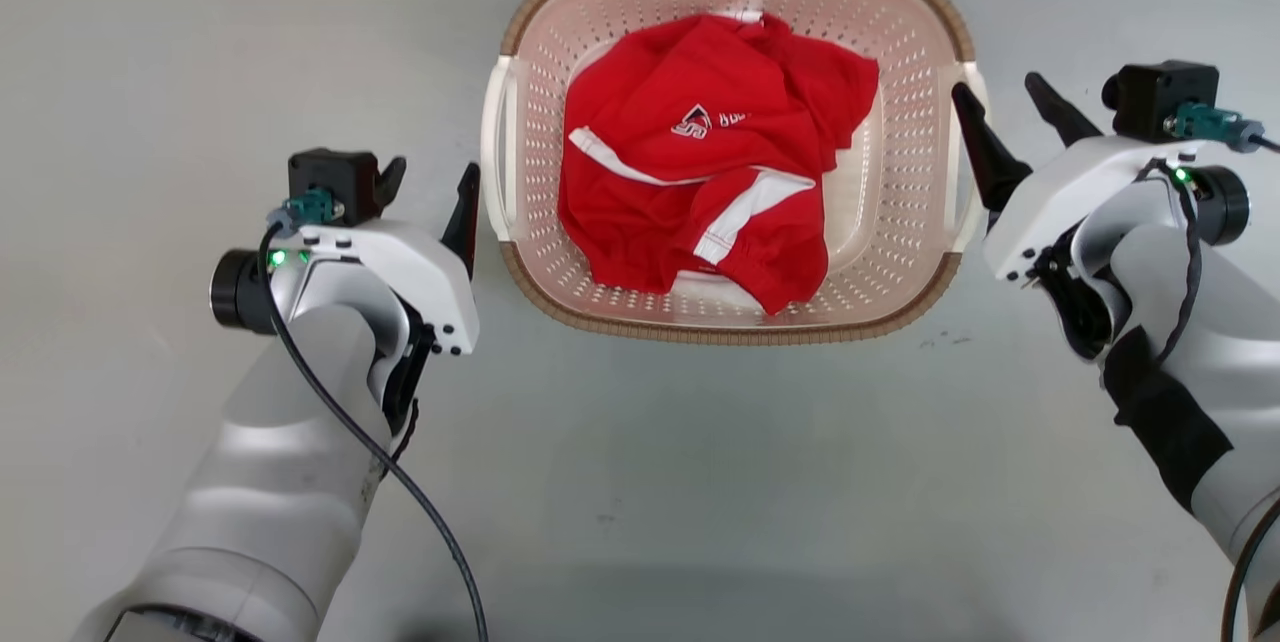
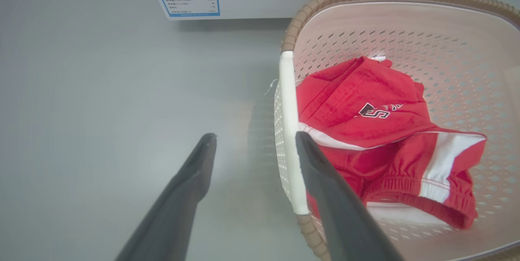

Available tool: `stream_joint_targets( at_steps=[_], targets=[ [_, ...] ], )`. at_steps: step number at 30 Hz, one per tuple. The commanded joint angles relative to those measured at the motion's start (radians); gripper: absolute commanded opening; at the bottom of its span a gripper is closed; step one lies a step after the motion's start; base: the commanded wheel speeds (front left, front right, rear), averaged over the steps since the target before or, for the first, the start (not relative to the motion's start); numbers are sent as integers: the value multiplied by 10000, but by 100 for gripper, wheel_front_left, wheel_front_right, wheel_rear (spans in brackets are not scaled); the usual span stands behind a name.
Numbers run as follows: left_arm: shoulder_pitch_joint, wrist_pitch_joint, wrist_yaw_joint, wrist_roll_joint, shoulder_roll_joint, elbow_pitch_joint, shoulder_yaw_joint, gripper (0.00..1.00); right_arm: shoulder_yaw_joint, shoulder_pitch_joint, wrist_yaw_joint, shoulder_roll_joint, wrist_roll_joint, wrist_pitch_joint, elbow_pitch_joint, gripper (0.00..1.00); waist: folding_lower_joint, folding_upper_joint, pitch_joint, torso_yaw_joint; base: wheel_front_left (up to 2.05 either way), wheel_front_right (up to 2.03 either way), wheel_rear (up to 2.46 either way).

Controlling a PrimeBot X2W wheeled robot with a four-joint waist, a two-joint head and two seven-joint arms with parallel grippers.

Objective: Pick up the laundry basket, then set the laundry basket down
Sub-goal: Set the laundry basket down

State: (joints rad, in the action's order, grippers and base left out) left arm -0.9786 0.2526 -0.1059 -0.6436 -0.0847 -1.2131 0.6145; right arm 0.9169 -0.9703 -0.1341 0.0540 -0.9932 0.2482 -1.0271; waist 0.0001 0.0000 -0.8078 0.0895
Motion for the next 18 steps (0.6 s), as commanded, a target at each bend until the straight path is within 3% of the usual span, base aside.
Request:
stream_joint_targets(
  at_steps=[1,10,18],
  targets=[
    [468,91,-58,86,-342,-6,-251,100,56,704,34,-37,19,134,36,100,-1,0,443,29,0,0,0],
    [1461,91,-71,275,-575,223,-668,100,321,1279,34,-24,159,135,135,100,-1,0,2108,65,0,0,0],
    [2897,91,65,912,-928,1310,-1192,100,195,2119,34,308,582,135,1081,100,-1,0,4120,109,0,0,0]
  ],
)
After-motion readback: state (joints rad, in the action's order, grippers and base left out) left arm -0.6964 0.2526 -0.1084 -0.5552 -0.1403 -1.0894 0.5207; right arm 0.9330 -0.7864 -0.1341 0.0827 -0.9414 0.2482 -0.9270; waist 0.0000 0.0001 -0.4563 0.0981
